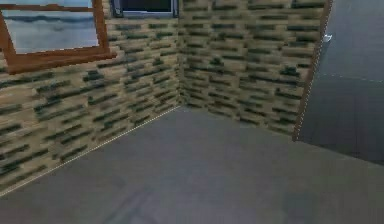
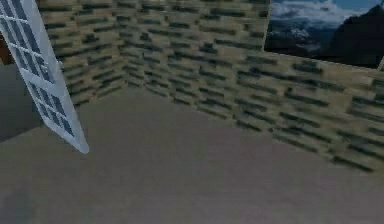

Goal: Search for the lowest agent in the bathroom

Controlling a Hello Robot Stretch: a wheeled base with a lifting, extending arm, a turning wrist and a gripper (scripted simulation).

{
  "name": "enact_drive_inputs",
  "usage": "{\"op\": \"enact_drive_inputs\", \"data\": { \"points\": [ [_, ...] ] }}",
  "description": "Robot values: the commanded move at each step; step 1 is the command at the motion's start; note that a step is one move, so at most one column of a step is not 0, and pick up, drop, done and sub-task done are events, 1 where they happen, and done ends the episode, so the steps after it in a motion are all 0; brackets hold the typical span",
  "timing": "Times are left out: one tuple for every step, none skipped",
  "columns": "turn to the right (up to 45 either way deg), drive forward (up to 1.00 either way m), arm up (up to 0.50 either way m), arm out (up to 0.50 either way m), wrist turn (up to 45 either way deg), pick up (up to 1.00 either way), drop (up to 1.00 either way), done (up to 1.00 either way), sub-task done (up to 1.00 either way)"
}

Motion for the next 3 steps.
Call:
{"op": "enact_drive_inputs", "data": {
  "points": [
    [39.0, 0.00, 0.00, 0.00, 0.0, 0.00, 0.00, 0.00, 0.00],
    [0.0, 0.05, 0.00, 0.00, 0.0, 0.00, 0.00, 0.00, 0.00],
    [0.0, 1.00, 0.00, 0.00, 0.0, 0.00, 0.00, 0.00, 0.00]
  ]
}}
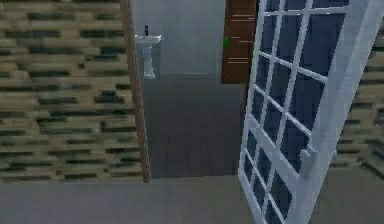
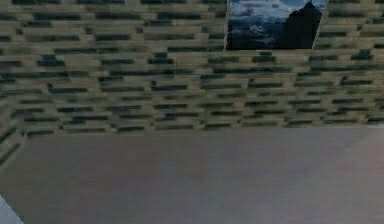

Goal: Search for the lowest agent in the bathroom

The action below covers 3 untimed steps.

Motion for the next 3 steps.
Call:
{"op": "enact_drive_inputs", "data": {
  "points": [
    [0.0, 1.00, 0.00, 0.00, 0.0, 0.00, 0.00, 0.00, 0.00],
    [0.0, 0.35, 0.00, 0.00, 0.0, 0.00, 0.00, 0.00, 0.00],
    [-3.0, 0.00, 0.00, 0.00, 0.0, 0.00, 0.00, 0.00, 0.00]
  ]
}}
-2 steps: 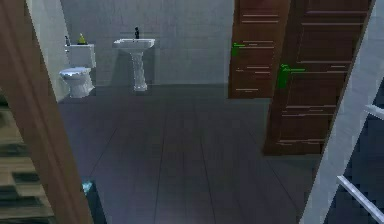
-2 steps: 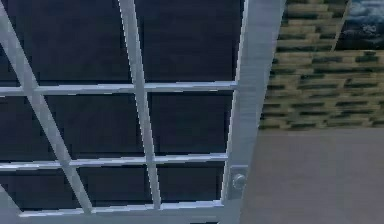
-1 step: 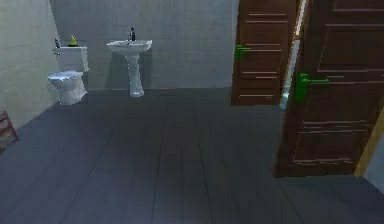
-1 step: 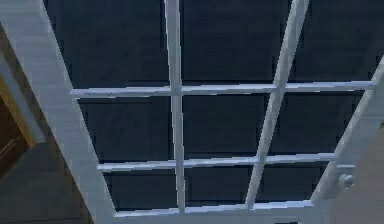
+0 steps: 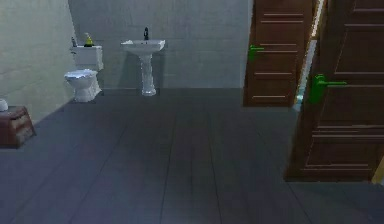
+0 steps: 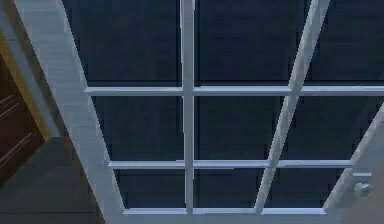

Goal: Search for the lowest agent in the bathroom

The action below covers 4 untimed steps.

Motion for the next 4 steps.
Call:
{"op": "enact_drive_inputs", "data": {
  "points": [
    [0.0, 0.60, 0.00, 0.00, 0.0, 0.00, 0.00, 0.00, 0.00],
    [-27.0, 0.00, 0.00, 0.00, 0.0, 0.00, 0.00, 0.00, 0.00],
    [0.0, 1.00, 0.00, 0.00, 0.0, 0.00, 0.00, 0.00, 0.00],
    [0.0, 1.00, 0.00, 0.00, 0.0, 0.00, 0.00, 0.00, 0.00]
  ]
}}
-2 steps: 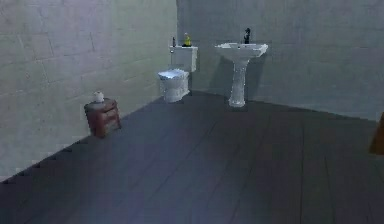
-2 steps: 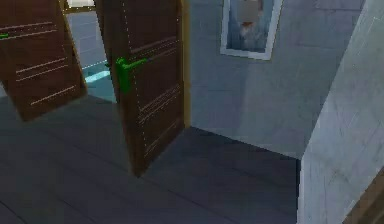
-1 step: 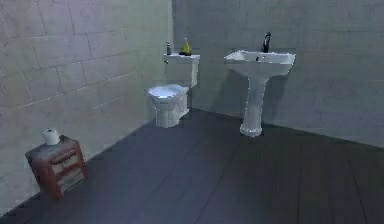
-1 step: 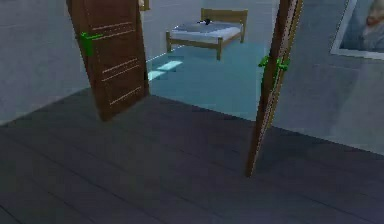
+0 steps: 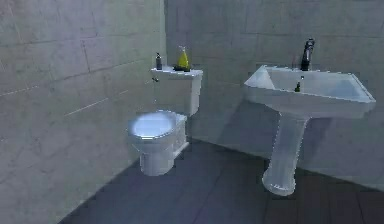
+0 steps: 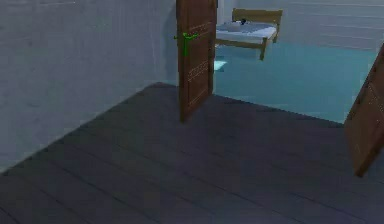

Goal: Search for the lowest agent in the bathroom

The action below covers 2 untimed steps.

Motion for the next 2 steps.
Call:
{"op": "enact_drive_inputs", "data": {
  "points": [
    [0.0, 1.00, 0.00, 0.00, 0.0, 0.00, 0.00, 0.00, 0.00],
    [0.0, 0.35, 0.00, 0.00, 0.0, 0.00, 0.00, 0.00, 0.00]
  ]
}}
